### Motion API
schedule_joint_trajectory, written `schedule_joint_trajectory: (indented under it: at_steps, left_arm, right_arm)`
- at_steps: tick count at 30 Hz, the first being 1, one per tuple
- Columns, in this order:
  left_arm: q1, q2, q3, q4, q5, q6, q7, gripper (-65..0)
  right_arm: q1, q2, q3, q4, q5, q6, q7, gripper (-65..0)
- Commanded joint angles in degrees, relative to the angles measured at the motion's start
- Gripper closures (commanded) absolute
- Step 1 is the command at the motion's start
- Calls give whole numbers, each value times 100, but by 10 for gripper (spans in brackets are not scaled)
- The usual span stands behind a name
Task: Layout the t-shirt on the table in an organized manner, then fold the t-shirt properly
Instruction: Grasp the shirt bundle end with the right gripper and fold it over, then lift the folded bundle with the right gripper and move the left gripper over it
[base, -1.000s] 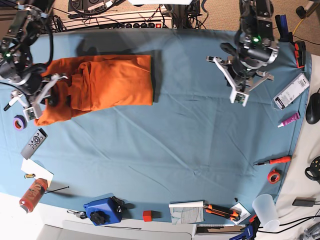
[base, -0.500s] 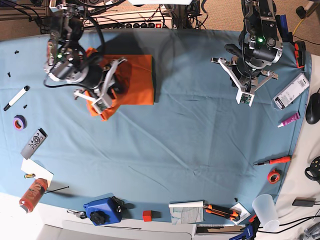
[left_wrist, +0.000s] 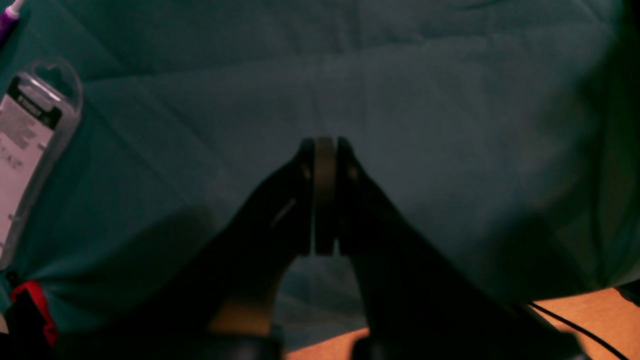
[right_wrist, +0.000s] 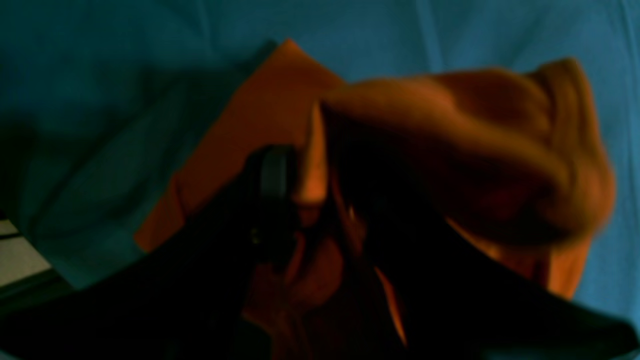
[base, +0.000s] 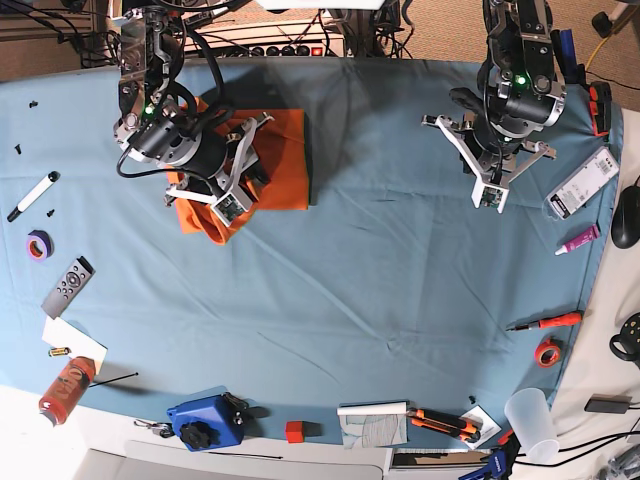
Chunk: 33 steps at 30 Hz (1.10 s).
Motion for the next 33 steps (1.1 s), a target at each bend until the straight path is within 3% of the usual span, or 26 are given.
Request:
schedule_joint_trajectory:
  at_steps: [1,8,16,21,26,30,33]
  left_arm:
    - [-11,-15,-15,114,-63,-4,-133,0]
    - [-11,-15,-15,114,-461,-4,-199,0]
    - [-15,-17,-15,114,-258,-4,-299,0]
    - [-13,-17,-15,114,-83,-2,-299,0]
    - [-13,-15,-15,114,-114,-2,-299,0]
    - [-13,-15,2,114,-743,-151,-315,0]
    - [-13,-13,31,114,-1480,-597,-424,0]
  right_arm:
    - [68,33,11,96,114,13,146,-196]
    - [72,31,11,96,476,9,-50,-196]
    - [140,-173,0,96,1873,26,-46,-196]
    - [372,-393,2,96,2492,411,-50,-196]
    - [682,-428,85,96,2391,404,-39,-190]
    - [730,-426,616,96,2291,330,-68,-20]
    - [717,-402,1204,96,2334,313,-313,0]
